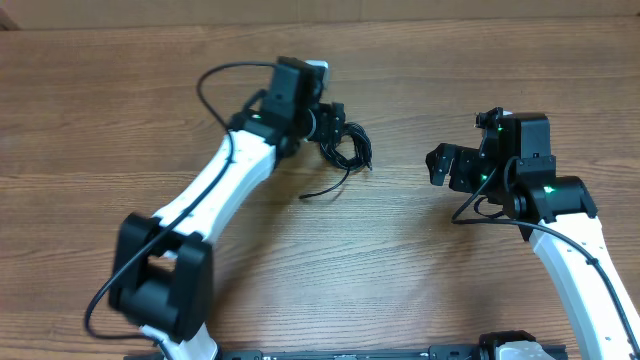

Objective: Untangle cables

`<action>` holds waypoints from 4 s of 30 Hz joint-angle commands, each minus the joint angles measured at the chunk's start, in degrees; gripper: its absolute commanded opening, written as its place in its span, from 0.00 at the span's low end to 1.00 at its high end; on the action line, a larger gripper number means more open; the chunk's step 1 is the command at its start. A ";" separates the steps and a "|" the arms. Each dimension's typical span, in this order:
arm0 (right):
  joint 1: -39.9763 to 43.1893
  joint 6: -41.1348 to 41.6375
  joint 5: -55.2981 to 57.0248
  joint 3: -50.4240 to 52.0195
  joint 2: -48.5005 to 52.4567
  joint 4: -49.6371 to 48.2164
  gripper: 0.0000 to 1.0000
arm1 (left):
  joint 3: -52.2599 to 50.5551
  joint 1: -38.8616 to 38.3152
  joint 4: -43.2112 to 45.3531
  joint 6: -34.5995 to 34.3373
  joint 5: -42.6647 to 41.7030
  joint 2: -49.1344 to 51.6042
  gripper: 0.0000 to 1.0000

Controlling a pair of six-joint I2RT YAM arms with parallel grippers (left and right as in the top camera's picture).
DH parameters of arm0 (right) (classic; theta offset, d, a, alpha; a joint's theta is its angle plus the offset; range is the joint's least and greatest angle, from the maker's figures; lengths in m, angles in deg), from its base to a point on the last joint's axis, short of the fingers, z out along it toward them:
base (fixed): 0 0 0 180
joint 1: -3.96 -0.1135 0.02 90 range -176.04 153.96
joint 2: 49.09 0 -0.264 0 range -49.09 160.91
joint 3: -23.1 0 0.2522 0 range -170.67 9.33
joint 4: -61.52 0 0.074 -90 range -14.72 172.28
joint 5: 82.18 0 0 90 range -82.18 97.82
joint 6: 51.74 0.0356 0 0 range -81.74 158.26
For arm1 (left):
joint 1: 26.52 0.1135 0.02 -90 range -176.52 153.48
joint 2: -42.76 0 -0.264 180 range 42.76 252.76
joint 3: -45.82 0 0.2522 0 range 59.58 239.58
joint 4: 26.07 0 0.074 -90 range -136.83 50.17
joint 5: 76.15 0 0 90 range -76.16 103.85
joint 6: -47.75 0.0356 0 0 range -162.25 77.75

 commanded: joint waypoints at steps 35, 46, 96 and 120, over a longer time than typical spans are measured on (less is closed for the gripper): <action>-5.11 0.28 -19.47 -1.51 2.80 -3.74 0.97 | 3.91 -2.03 -7.37 2.91 -23.12 -15.26 0.04; -5.97 1.20 -19.50 -1.51 6.95 -12.37 0.77 | 3.91 -1.97 -3.63 2.91 -25.57 -24.06 0.04; -12.28 4.11 -8.22 -1.27 13.03 1.01 0.59 | 3.78 9.64 -20.13 -1.22 -24.57 -16.50 0.43; 2.14 5.62 -12.00 -1.90 10.43 6.29 0.73 | 3.78 -8.46 -21.62 -10.62 -24.11 9.81 0.39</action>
